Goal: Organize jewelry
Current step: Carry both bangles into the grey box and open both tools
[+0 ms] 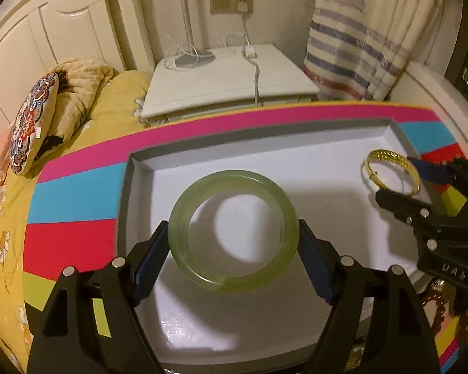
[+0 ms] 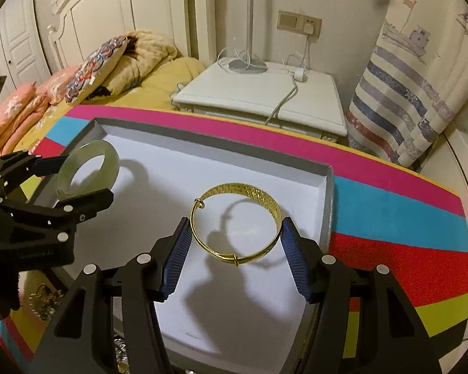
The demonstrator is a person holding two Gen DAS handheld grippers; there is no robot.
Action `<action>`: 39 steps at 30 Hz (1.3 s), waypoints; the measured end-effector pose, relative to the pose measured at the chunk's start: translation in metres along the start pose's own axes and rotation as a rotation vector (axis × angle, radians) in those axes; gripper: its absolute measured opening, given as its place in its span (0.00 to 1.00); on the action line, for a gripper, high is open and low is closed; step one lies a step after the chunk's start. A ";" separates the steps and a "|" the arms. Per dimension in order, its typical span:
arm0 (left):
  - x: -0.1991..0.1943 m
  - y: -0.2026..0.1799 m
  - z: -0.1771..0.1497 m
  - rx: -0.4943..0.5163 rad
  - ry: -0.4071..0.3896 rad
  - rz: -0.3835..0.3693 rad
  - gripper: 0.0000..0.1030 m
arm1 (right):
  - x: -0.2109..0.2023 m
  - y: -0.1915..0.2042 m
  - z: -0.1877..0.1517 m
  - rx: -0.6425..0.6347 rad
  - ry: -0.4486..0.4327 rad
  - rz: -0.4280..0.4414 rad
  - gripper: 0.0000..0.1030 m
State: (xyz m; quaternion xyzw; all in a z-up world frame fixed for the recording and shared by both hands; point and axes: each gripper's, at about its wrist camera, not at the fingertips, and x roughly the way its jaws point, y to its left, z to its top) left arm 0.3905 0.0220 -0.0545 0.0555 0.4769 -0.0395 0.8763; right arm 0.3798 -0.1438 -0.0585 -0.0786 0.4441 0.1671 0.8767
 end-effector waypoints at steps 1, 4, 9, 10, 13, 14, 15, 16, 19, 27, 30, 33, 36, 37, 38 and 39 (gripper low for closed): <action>0.004 0.000 -0.002 0.013 0.021 0.003 0.76 | 0.003 0.000 -0.001 0.001 0.013 -0.005 0.66; 0.010 0.004 -0.007 0.056 0.054 -0.010 0.81 | 0.008 0.002 -0.007 -0.022 0.029 0.023 0.76; 0.006 0.019 -0.016 0.123 0.142 -0.097 0.84 | 0.001 0.013 -0.023 -0.082 0.040 0.008 0.78; 0.005 0.016 -0.022 0.175 0.146 -0.082 0.85 | -0.001 0.017 -0.026 -0.102 0.033 0.011 0.79; 0.001 0.020 -0.033 0.155 0.140 -0.113 0.82 | -0.005 0.017 -0.033 -0.129 0.014 0.030 0.80; 0.000 0.024 -0.036 0.129 0.136 -0.129 0.82 | -0.006 0.017 -0.035 -0.136 0.017 0.038 0.80; -0.002 0.022 -0.039 0.133 0.123 -0.121 0.82 | -0.008 0.017 -0.037 -0.142 0.023 0.044 0.80; -0.006 0.020 -0.046 0.127 0.105 -0.109 0.82 | -0.011 0.018 -0.040 -0.140 0.029 0.048 0.80; -0.018 0.013 -0.065 0.102 0.090 -0.093 0.81 | -0.021 0.022 -0.053 -0.147 0.028 0.055 0.80; -0.063 -0.006 -0.129 0.034 0.020 -0.058 0.79 | -0.061 0.037 -0.109 -0.133 -0.038 0.055 0.81; -0.078 -0.012 -0.152 0.024 -0.002 -0.052 0.79 | -0.076 0.045 -0.130 -0.137 -0.044 0.058 0.82; -0.094 -0.016 -0.176 0.010 -0.029 -0.044 0.79 | -0.086 0.053 -0.144 -0.144 -0.043 0.059 0.82; -0.108 -0.020 -0.199 -0.001 -0.062 -0.038 0.79 | -0.097 0.061 -0.158 -0.152 -0.046 0.063 0.82; -0.112 -0.020 -0.205 -0.006 -0.068 -0.035 0.79 | -0.098 0.062 -0.160 -0.154 -0.046 0.064 0.82; -0.115 -0.021 -0.210 -0.011 -0.073 -0.032 0.79 | -0.100 0.064 -0.164 -0.156 -0.046 0.065 0.83; -0.118 -0.022 -0.214 -0.015 -0.078 -0.030 0.79 | -0.101 0.066 -0.166 -0.158 -0.046 0.065 0.83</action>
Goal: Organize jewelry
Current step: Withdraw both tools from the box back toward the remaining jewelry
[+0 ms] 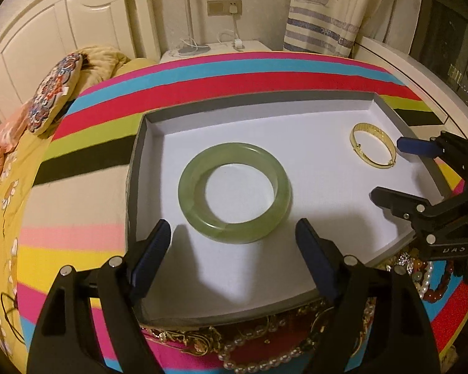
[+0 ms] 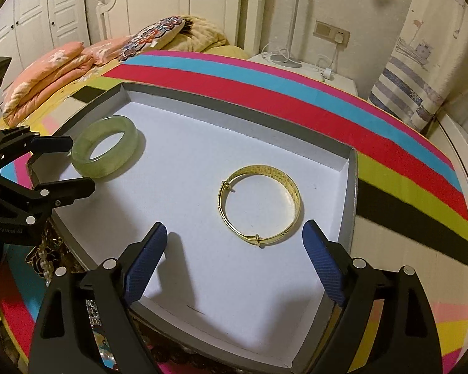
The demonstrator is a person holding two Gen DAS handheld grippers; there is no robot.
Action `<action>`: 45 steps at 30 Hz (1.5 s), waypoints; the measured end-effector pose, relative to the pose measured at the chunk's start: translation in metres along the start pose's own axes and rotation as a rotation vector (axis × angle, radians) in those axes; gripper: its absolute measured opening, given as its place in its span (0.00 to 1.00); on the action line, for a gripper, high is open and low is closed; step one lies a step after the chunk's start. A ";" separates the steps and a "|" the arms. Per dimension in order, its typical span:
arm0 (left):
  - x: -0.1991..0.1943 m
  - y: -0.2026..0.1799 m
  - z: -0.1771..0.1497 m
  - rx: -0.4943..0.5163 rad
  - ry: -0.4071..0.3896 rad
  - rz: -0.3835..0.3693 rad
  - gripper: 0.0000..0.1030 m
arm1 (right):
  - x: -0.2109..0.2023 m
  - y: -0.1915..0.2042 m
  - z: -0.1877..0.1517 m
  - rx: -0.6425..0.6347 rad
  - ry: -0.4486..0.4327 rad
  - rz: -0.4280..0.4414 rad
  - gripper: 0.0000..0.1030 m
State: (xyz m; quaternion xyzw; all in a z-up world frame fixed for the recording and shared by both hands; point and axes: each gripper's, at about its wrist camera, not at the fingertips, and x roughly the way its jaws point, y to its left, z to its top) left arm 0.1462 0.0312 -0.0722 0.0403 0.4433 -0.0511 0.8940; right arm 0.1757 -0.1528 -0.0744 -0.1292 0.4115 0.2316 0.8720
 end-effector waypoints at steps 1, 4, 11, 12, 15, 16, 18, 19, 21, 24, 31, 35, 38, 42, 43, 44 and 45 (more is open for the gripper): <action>-0.004 -0.001 -0.005 -0.003 -0.005 0.003 0.79 | -0.002 0.002 -0.003 -0.003 0.001 0.000 0.83; -0.013 -0.003 -0.015 -0.009 -0.009 0.003 0.79 | -0.008 0.007 -0.007 -0.009 0.001 0.002 0.83; -0.140 0.032 -0.055 -0.125 -0.407 -0.045 0.98 | -0.105 0.006 -0.038 0.058 -0.271 0.051 0.84; -0.156 0.038 -0.064 -0.137 -0.461 -0.021 0.98 | -0.119 0.008 -0.048 0.047 -0.311 0.061 0.84; -0.190 0.061 -0.104 -0.150 -0.529 0.069 0.98 | -0.138 0.014 -0.086 0.011 -0.312 0.048 0.84; -0.192 0.069 -0.117 -0.170 -0.505 0.108 0.98 | -0.137 0.014 -0.094 0.028 -0.288 0.007 0.84; -0.188 0.081 -0.136 -0.215 -0.468 0.153 0.98 | -0.132 0.007 -0.105 0.110 -0.239 -0.024 0.84; -0.183 0.088 -0.144 -0.246 -0.450 0.151 0.98 | -0.126 0.004 -0.109 0.148 -0.200 0.012 0.83; -0.164 0.097 -0.151 -0.299 -0.377 0.123 0.98 | -0.116 0.005 -0.113 0.130 -0.139 0.004 0.83; -0.128 0.098 -0.143 -0.297 -0.236 0.074 0.97 | -0.107 0.013 -0.115 0.094 -0.101 0.032 0.83; -0.091 0.068 -0.123 -0.253 -0.168 0.070 0.97 | -0.103 0.016 -0.123 0.085 -0.109 0.072 0.74; -0.085 0.072 -0.111 -0.302 -0.166 0.040 0.97 | -0.108 0.024 -0.123 0.057 -0.132 0.079 0.74; -0.075 0.072 -0.096 -0.303 -0.146 0.029 0.97 | -0.111 0.022 -0.122 0.082 -0.154 0.090 0.74; -0.055 0.058 -0.079 -0.215 -0.054 0.093 0.97 | -0.115 0.020 -0.114 0.075 -0.174 0.084 0.74; -0.050 0.058 -0.077 -0.208 -0.038 0.107 0.97 | -0.114 0.021 -0.112 0.070 -0.175 0.087 0.74; -0.045 0.059 -0.075 -0.217 -0.020 0.111 0.97 | -0.112 0.022 -0.111 0.065 -0.170 0.088 0.74; -0.040 0.063 -0.075 -0.243 0.005 0.105 0.97 | -0.110 0.023 -0.111 0.058 -0.165 0.083 0.74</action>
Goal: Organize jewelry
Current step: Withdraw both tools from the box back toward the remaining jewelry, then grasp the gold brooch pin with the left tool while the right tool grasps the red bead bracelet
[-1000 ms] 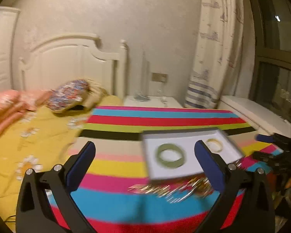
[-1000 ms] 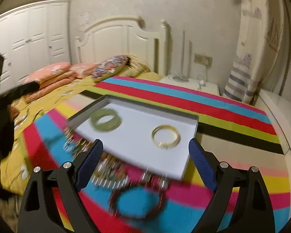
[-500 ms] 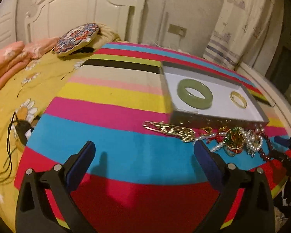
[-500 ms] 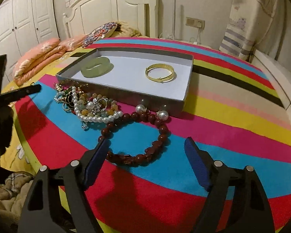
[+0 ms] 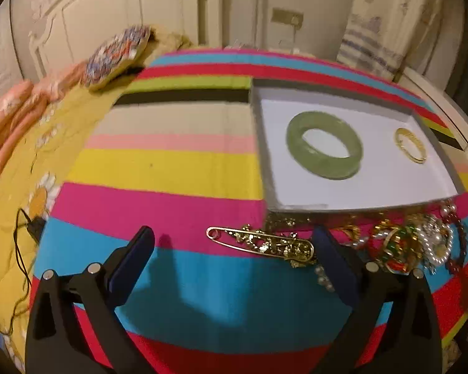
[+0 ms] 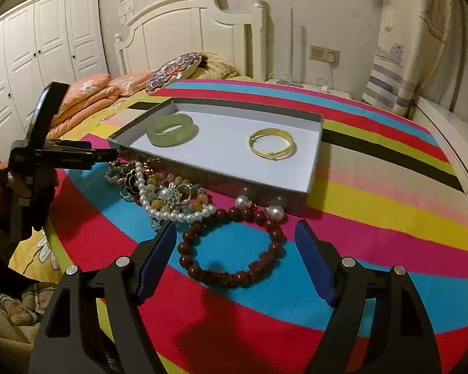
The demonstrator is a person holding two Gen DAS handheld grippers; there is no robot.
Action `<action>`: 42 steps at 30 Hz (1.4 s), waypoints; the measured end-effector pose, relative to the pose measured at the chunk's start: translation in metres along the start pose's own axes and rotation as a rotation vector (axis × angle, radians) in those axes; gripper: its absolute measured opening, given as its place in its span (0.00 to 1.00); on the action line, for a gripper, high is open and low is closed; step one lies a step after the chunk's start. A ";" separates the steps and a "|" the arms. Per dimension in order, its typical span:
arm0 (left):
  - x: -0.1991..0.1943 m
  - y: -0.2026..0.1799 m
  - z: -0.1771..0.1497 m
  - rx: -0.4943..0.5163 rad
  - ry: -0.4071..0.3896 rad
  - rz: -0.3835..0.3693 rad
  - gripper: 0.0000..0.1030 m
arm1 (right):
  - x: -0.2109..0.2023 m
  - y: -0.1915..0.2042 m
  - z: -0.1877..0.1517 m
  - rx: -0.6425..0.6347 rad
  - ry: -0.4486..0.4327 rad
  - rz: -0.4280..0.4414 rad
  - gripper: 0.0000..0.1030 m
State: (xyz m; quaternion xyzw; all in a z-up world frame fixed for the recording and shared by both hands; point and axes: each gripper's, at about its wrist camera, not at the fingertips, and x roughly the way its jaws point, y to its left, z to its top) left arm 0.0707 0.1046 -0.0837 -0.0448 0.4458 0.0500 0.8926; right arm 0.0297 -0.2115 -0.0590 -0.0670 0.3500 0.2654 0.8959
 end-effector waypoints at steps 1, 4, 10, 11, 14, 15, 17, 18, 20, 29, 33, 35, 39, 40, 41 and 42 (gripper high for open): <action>0.002 0.004 0.000 -0.020 0.012 -0.009 0.97 | 0.001 0.003 -0.001 -0.012 0.007 0.000 0.74; -0.004 0.007 -0.011 0.004 0.019 0.020 0.98 | 0.002 0.013 -0.010 -0.070 0.029 0.030 0.65; -0.024 0.019 -0.045 0.038 -0.007 0.018 0.98 | 0.009 0.025 -0.010 -0.148 0.069 0.059 0.50; -0.026 0.022 -0.048 0.031 -0.009 0.019 0.97 | 0.014 0.028 -0.009 -0.168 0.091 0.071 0.50; -0.031 0.028 -0.053 0.011 -0.021 0.002 0.97 | 0.023 0.034 -0.006 -0.198 0.140 0.097 0.45; -0.033 0.030 -0.053 -0.011 -0.026 -0.027 0.97 | 0.023 0.032 -0.006 -0.187 0.147 0.107 0.40; -0.038 0.031 -0.050 -0.056 -0.045 -0.088 0.97 | 0.021 0.027 -0.007 -0.168 0.147 0.112 0.25; -0.039 0.031 -0.046 -0.080 -0.058 -0.102 0.97 | 0.020 0.025 -0.008 -0.163 0.148 0.119 0.18; -0.037 0.024 -0.034 -0.098 -0.073 -0.099 0.96 | 0.016 0.022 -0.013 -0.152 0.149 0.130 0.14; -0.016 -0.010 -0.021 0.028 -0.068 0.047 0.23 | 0.009 0.017 -0.020 -0.090 0.123 0.137 0.15; -0.022 -0.005 -0.035 0.044 -0.121 0.032 0.19 | 0.011 0.016 -0.018 -0.119 0.120 0.154 0.15; -0.024 0.001 -0.037 0.034 -0.122 0.013 0.19 | 0.011 0.016 -0.017 -0.131 0.122 0.158 0.15; -0.031 0.014 -0.046 0.001 -0.145 -0.015 0.19 | 0.011 0.022 -0.019 -0.168 0.100 0.133 0.15; -0.033 0.017 -0.049 -0.013 -0.149 -0.024 0.19 | 0.010 0.022 -0.019 -0.156 0.103 0.134 0.13; -0.035 0.019 -0.051 -0.023 -0.152 -0.034 0.19 | 0.009 0.021 -0.019 -0.149 0.103 0.138 0.13; -0.037 0.020 -0.055 -0.033 -0.154 -0.050 0.19 | 0.009 0.020 -0.020 -0.133 0.103 0.147 0.13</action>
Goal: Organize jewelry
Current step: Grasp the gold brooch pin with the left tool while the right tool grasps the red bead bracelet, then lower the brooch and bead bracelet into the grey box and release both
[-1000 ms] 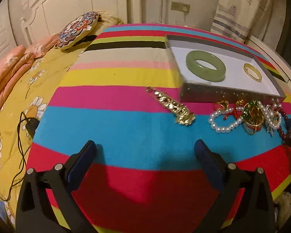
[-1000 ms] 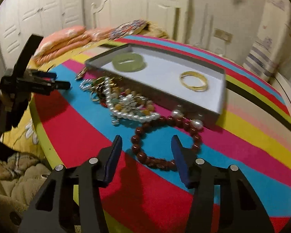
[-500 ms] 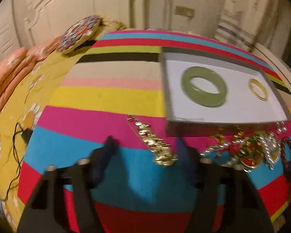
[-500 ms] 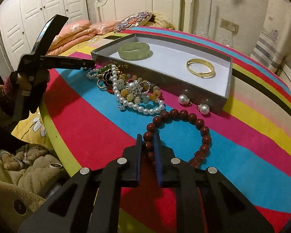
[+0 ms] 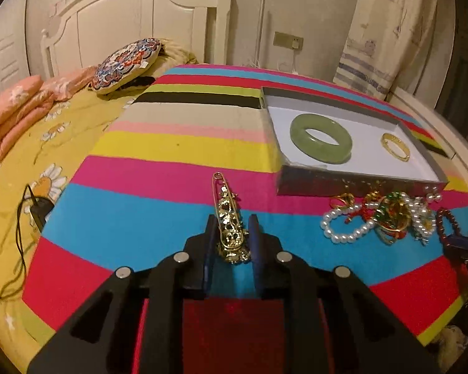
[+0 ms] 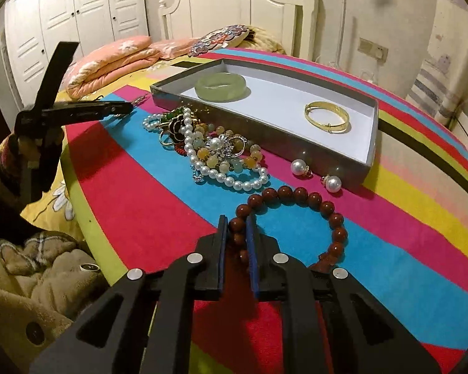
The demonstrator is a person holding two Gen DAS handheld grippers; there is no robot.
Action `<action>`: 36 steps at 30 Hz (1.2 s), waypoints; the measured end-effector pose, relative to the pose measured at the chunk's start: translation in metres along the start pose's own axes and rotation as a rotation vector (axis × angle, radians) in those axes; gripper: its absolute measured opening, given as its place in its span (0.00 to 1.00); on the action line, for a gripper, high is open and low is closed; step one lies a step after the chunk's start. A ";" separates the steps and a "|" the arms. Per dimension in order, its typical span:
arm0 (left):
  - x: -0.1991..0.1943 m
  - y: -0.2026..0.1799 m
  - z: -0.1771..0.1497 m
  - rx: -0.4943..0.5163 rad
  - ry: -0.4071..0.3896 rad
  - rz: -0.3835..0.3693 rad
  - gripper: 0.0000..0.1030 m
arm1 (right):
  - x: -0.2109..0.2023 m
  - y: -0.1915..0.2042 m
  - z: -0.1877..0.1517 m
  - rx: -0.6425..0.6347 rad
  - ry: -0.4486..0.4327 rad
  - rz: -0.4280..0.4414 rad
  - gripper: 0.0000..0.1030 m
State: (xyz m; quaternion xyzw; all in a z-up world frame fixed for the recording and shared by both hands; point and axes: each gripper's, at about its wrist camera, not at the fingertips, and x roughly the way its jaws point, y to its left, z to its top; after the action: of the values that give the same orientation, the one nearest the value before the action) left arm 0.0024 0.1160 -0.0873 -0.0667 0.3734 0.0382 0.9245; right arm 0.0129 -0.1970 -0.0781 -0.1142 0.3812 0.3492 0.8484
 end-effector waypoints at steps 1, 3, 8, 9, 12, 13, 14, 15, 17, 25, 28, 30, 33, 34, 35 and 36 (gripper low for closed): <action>-0.002 0.000 -0.002 -0.003 -0.002 -0.006 0.19 | -0.002 -0.005 -0.001 0.044 -0.007 0.028 0.13; -0.007 -0.001 -0.005 0.003 -0.010 -0.013 0.19 | -0.006 -0.015 -0.003 0.120 -0.029 0.093 0.12; -0.026 -0.005 -0.006 0.017 -0.051 -0.037 0.19 | -0.022 -0.045 -0.001 0.342 -0.133 0.303 0.12; -0.029 -0.006 -0.005 0.019 -0.056 -0.039 0.19 | -0.024 -0.051 -0.002 0.381 -0.154 0.341 0.13; -0.035 -0.009 -0.003 0.027 -0.071 -0.040 0.19 | -0.030 -0.072 -0.005 0.509 -0.217 0.455 0.13; -0.037 -0.010 -0.003 0.027 -0.073 -0.041 0.19 | -0.031 -0.077 -0.006 0.541 -0.233 0.479 0.13; -0.038 -0.010 -0.003 0.026 -0.076 -0.043 0.19 | -0.032 -0.081 -0.008 0.569 -0.246 0.498 0.13; -0.040 -0.011 -0.003 0.027 -0.078 -0.043 0.19 | -0.033 -0.085 -0.009 0.594 -0.258 0.512 0.13; -0.044 -0.012 -0.002 0.035 -0.085 -0.041 0.19 | -0.036 -0.090 -0.009 0.619 -0.274 0.510 0.13; -0.060 -0.022 0.011 0.072 -0.125 -0.039 0.19 | -0.058 -0.089 0.008 0.595 -0.321 0.399 0.13; -0.066 -0.030 0.018 0.101 -0.142 -0.041 0.19 | -0.068 -0.085 0.020 0.551 -0.329 0.336 0.13; -0.069 -0.036 0.022 0.123 -0.154 -0.042 0.19 | -0.076 -0.079 0.032 0.509 -0.331 0.272 0.13; -0.073 -0.044 0.026 0.159 -0.167 -0.037 0.19 | -0.083 -0.075 0.045 0.454 -0.333 0.176 0.13; -0.075 -0.048 0.029 0.177 -0.174 -0.033 0.19 | -0.086 -0.075 0.050 0.435 -0.333 0.143 0.13; -0.076 -0.051 0.031 0.191 -0.181 -0.034 0.19 | -0.088 -0.075 0.054 0.422 -0.334 0.122 0.13; -0.076 -0.053 0.033 0.200 -0.184 -0.036 0.19 | -0.090 -0.075 0.057 0.407 -0.335 0.098 0.13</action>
State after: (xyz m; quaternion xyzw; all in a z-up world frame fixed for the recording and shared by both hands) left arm -0.0231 0.0669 -0.0056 0.0231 0.2877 -0.0100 0.9574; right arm 0.0545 -0.2707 0.0206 0.1366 0.3027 0.3200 0.8873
